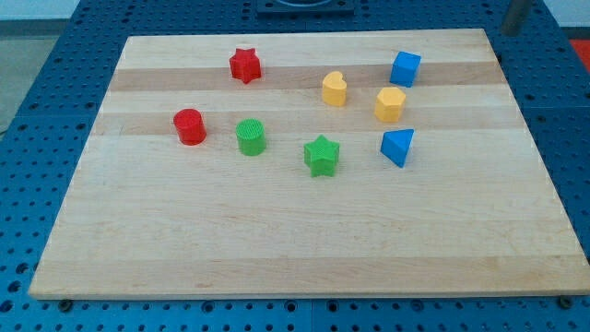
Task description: Slide the blue cube closer to yellow hexagon
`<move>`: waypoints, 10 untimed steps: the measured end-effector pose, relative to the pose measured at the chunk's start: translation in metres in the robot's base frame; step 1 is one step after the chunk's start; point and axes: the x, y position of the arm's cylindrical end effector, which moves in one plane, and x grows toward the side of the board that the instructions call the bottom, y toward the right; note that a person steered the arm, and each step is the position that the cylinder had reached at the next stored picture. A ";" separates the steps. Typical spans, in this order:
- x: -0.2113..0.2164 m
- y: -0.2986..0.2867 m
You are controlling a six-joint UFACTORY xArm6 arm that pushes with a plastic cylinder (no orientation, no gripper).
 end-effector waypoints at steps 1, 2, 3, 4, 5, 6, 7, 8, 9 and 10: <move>0.000 0.000; 0.000 -0.005; 0.026 -0.093; 0.033 -0.125; 0.040 -0.125; 0.075 -0.182; 0.078 -0.190; 0.078 -0.191; 0.077 -0.191; 0.074 -0.194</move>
